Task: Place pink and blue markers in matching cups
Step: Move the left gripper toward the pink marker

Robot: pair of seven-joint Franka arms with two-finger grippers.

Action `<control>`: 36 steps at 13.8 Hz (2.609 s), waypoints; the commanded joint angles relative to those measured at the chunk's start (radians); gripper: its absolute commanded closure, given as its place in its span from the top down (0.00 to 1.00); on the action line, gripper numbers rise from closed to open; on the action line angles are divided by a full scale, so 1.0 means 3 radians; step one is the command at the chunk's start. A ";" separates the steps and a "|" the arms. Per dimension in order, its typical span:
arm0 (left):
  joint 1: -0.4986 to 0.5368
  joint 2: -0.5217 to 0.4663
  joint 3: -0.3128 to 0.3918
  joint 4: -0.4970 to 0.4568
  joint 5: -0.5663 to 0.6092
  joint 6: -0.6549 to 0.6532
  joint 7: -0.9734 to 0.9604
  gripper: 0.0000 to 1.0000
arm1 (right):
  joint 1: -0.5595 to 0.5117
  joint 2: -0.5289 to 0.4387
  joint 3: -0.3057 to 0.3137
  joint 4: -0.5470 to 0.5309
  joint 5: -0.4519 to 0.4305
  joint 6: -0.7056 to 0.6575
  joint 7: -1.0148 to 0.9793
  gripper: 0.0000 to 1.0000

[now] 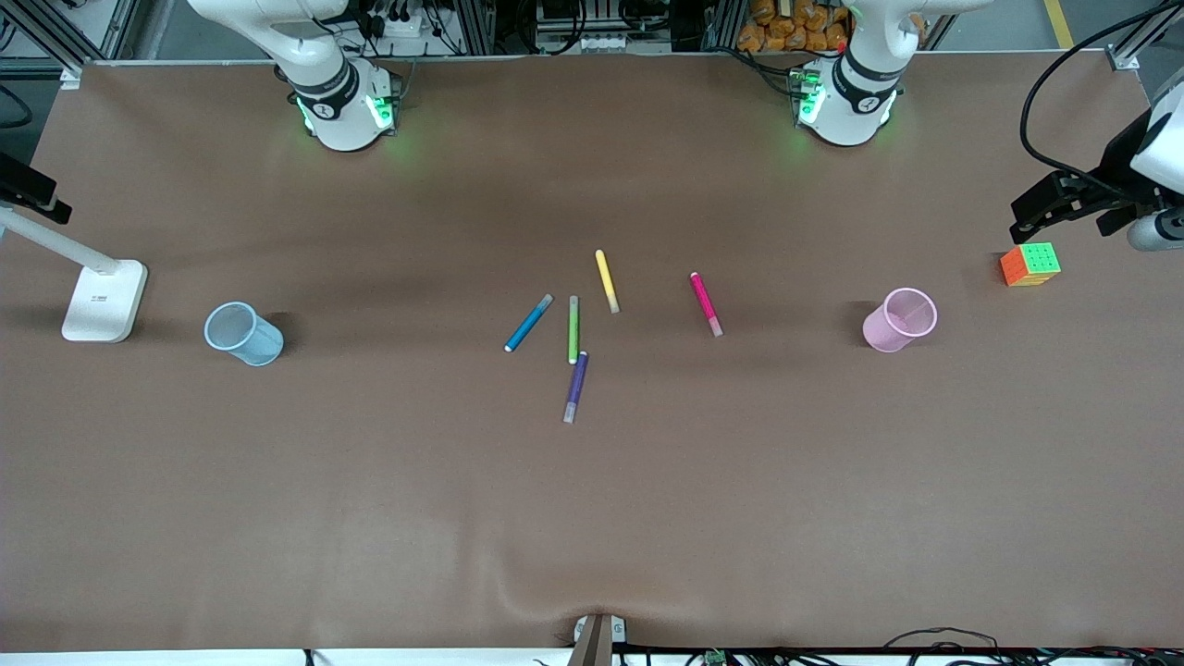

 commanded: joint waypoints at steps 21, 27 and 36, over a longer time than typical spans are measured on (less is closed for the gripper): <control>-0.0060 0.0790 -0.0396 -0.0004 -0.0511 -0.0786 -0.0924 1.00 | -0.0060 0.0013 0.0033 0.0029 -0.0003 -0.0035 -0.0054 1.00; -0.0065 0.1398 -0.0519 0.0016 -0.0725 -0.0633 -0.1048 1.00 | -0.0065 0.0013 0.0033 0.0029 -0.0003 -0.0040 -0.0054 1.00; -0.0336 0.1823 -0.0529 0.0001 -0.0741 -0.0208 -0.1431 1.00 | -0.0060 0.0018 0.0033 0.0029 0.0002 -0.0035 -0.0054 1.00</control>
